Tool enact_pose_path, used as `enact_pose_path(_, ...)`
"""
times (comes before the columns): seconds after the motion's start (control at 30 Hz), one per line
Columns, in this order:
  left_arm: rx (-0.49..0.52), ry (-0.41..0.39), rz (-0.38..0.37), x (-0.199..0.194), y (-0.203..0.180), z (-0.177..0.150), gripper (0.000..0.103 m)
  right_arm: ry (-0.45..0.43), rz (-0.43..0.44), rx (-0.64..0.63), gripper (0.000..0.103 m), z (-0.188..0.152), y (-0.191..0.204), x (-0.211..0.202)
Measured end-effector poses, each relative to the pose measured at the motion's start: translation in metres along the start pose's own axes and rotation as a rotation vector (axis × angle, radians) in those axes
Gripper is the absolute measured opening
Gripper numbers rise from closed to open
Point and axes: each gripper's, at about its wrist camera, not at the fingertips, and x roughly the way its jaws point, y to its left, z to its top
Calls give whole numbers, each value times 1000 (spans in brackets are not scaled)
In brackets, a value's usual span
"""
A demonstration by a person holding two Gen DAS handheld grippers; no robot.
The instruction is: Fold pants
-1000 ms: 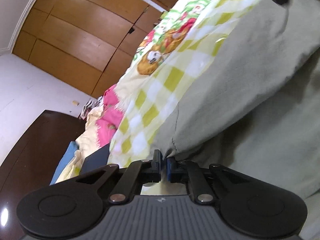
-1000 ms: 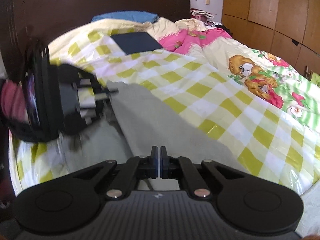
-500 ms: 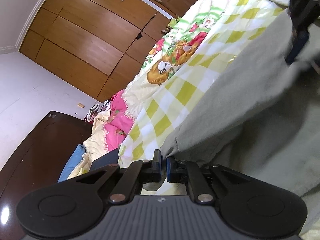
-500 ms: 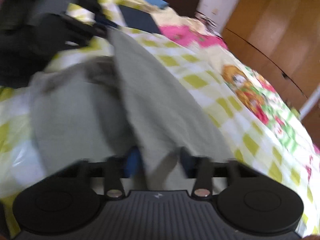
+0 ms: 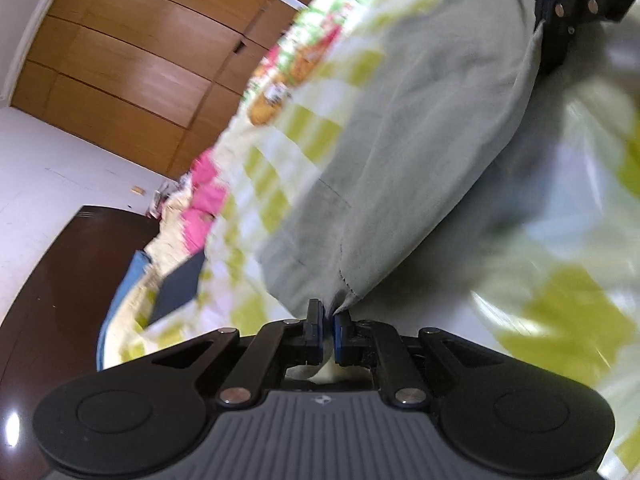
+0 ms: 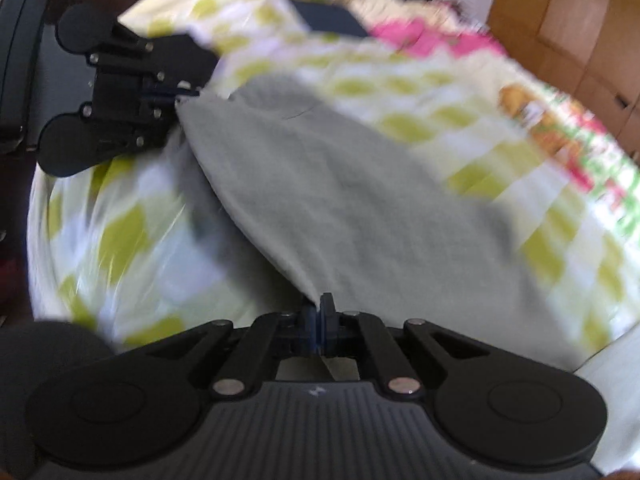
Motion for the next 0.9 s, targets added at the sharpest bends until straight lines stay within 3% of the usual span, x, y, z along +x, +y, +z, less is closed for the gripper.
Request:
enact_pose_path(0.2,-46,19,1,-3,-7,-9,26,-7,-5,17,2,2,-4,-3)
enact_pose_path(0.33,-18,2,39,3,-16,-7,27,2,-43,4,2,0,-8,0)
enact_pose_path(0.5,-19,10,22,8,-22,-10,27,31,-57,-11,3,-6,-8,0)
enact_pose_path(0.73,6,41,25,-9,-18,-20,32,34,-82,57,31,-18,-20,-14)
enact_pose_path(0.9,-67,50,37,-35,-7,-9,33,9,-116,181,32,-44,-44,-52)
